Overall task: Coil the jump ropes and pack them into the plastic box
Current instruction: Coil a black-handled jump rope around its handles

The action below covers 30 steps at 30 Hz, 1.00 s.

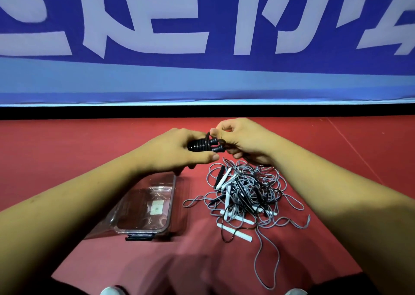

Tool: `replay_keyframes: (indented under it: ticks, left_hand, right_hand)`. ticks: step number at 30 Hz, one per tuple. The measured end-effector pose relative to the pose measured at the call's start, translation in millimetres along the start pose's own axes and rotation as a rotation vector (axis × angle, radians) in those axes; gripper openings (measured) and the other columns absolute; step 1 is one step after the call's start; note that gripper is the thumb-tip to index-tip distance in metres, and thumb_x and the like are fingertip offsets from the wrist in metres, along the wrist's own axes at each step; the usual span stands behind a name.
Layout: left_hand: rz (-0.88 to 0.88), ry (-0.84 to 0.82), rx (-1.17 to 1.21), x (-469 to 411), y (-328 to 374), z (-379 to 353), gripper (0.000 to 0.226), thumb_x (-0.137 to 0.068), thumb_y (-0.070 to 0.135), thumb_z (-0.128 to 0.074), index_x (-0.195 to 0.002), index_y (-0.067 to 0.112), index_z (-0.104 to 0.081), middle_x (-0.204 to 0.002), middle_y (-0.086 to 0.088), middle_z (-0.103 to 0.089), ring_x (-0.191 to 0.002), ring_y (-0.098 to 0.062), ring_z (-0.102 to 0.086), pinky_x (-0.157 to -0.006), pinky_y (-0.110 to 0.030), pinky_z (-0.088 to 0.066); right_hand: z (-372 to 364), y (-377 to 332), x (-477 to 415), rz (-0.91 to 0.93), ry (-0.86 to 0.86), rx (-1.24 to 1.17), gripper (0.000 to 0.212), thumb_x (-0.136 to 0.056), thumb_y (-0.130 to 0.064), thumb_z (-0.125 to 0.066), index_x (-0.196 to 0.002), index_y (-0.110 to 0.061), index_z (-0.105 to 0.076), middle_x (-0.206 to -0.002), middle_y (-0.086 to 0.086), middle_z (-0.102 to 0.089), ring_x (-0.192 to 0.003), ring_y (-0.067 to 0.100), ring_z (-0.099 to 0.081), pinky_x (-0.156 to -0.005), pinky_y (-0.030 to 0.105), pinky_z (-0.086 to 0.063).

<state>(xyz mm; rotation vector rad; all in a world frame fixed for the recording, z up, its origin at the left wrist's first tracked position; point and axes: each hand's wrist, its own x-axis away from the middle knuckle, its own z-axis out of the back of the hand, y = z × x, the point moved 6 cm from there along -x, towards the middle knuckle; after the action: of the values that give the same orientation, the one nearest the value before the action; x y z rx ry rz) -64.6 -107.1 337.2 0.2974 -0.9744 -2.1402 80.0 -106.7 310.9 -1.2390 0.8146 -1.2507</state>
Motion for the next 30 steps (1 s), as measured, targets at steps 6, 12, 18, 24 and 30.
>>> replay_keyframes:
  ticks: [6, 12, 18, 24, 30]
  left_hand:
    - [0.016, 0.149, 0.258, 0, -1, 15, 0.039, -0.091, 0.027, -0.068, -0.125, 0.04, -0.056, -0.058, 0.009, -0.06, -0.043, -0.007, -0.045, -0.043, -0.023, -0.038]
    - [0.077, 0.251, 0.121, -10, -22, 30, 0.021, -0.083, 0.032, -0.078, -0.1, 0.028, -0.066, -0.065, 0.01, -0.063, -0.052, -0.004, -0.054, -0.047, -0.023, -0.043]
    - [0.09, 0.295, -0.385, -19, -34, 31, 0.033, -0.077, 0.048, -0.078, -0.099, 0.035, -0.056, -0.093, 0.008, -0.068, -0.084, -0.02, -0.063, -0.075, -0.038, -0.053]
    - [0.17, 0.243, -0.673, -18, -34, 20, 0.032, -0.079, 0.05, -0.067, -0.107, 0.04, -0.056, -0.097, 0.007, -0.069, -0.092, -0.026, -0.064, -0.071, -0.033, -0.051]
    - [0.078, 0.043, -0.773, -11, -23, -3, 0.023, -0.072, 0.05, -0.062, -0.088, 0.034, -0.06, -0.079, 0.005, -0.066, -0.08, -0.024, -0.063, -0.067, -0.031, -0.052]
  right_hand:
    - [-16, 18, -2, -0.122, -0.13, -0.083, 0.018, -0.103, -0.02, -0.044, -0.091, -0.019, -0.058, -0.058, -0.002, -0.037, -0.043, 0.008, -0.026, -0.04, 0.017, -0.019]
    - [-24, -5, 2, 0.007, -0.013, 0.492, 0.026, -0.104, -0.027, -0.039, -0.1, -0.016, -0.063, -0.062, -0.001, -0.048, -0.05, 0.014, -0.041, -0.046, 0.023, -0.033]
    - [-30, -18, 3, 0.073, 0.0, 0.776, 0.026, -0.096, -0.019, -0.047, -0.075, -0.008, -0.057, -0.06, 0.002, -0.043, -0.053, 0.019, -0.038, -0.054, 0.031, -0.031]
    - [-36, -28, 16, 0.114, 0.001, 1.084, 0.032, -0.095, -0.025, -0.05, -0.065, -0.018, -0.041, -0.065, 0.0, -0.045, -0.065, 0.028, -0.048, -0.054, 0.031, -0.032]
    - [-27, -48, 27, 0.282, 0.127, 1.129, 0.02, -0.086, -0.048, -0.064, -0.091, -0.03, -0.072, -0.087, 0.0, -0.068, -0.087, 0.027, -0.06, -0.069, 0.03, -0.035]
